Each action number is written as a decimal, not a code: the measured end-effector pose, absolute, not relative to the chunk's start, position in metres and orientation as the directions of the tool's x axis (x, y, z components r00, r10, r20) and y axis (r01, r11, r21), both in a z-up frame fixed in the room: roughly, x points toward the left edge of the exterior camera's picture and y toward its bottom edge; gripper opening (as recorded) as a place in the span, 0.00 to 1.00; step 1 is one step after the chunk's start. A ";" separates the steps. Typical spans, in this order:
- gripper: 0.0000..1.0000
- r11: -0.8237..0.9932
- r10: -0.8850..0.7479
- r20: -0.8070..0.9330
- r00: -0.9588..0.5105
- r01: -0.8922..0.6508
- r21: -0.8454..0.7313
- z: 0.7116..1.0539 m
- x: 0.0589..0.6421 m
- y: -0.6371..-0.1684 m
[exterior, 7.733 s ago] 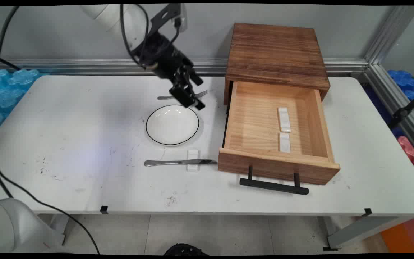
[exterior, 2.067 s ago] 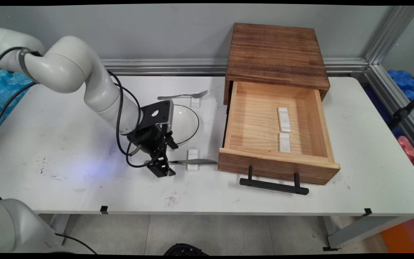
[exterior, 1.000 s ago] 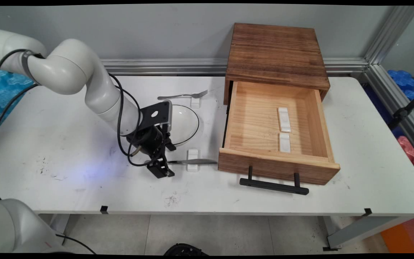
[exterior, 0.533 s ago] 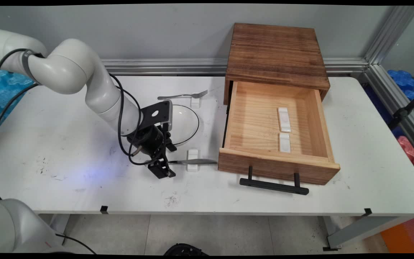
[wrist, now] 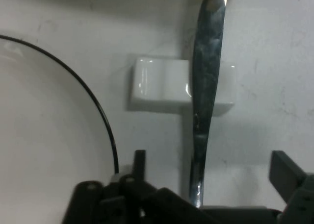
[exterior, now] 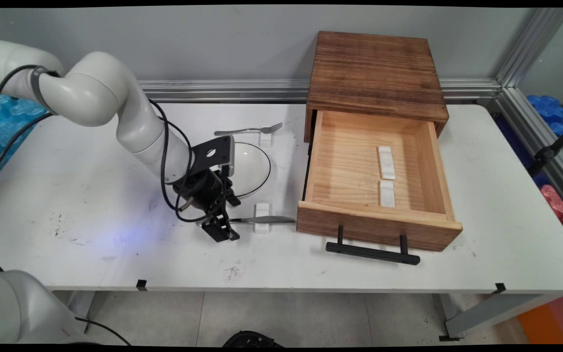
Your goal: Pick up the knife from the right of the white plate, then place the picked object into the drawer
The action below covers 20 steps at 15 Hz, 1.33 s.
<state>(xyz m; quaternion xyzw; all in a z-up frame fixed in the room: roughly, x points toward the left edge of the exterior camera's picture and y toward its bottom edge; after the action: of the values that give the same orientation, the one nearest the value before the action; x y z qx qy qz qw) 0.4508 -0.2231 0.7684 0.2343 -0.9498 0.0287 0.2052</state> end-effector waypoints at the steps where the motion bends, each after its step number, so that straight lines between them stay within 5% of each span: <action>1: 1.00 0.889 -0.433 0.403 -0.806 -0.456 0.043 0.768 0.451 -0.223; 2: 0.00 0.890 -0.432 0.402 -0.807 -0.454 0.044 0.768 0.451 -0.223; 20: 0.00 0.911 -0.391 0.399 -0.829 -0.411 0.038 0.779 0.458 -0.216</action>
<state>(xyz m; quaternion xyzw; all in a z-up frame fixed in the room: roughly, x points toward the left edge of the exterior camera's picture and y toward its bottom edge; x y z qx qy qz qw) 0.4584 -0.2159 0.7793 0.2097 -0.9561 0.0250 0.2034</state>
